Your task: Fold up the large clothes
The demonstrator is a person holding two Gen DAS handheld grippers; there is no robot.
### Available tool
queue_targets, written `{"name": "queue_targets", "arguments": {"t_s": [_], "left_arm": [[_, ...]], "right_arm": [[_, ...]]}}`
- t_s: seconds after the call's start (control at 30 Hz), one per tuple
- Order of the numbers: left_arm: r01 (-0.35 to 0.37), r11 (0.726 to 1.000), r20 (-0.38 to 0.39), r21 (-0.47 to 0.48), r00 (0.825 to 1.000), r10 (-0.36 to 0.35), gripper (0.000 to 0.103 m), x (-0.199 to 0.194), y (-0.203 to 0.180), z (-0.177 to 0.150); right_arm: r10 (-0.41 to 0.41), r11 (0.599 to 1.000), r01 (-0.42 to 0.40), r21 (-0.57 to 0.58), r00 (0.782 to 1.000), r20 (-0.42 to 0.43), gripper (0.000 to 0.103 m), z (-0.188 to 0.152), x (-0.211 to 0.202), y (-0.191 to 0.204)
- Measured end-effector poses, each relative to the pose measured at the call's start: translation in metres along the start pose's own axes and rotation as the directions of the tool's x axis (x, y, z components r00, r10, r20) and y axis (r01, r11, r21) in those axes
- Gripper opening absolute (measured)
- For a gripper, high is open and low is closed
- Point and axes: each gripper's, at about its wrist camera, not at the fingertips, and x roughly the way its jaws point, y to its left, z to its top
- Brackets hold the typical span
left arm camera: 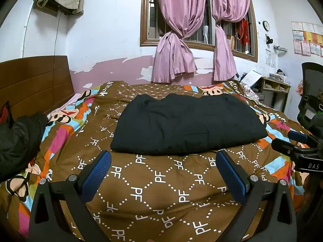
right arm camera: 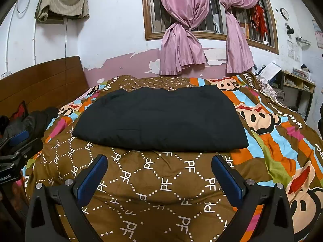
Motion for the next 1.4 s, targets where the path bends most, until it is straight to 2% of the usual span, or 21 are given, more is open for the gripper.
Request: {"name": "queue_targets", "arguments": {"t_s": [1.4], "left_arm": [[0.003,1.0,0.001,0.008,1.0,-0.003,0.101,-0.0009,0.0006,0.0011]], "right_arm": [[0.0,1.0,0.0,-0.001,1.0,-0.002,0.103,-0.0009,0.0006,-0.0005]]}}
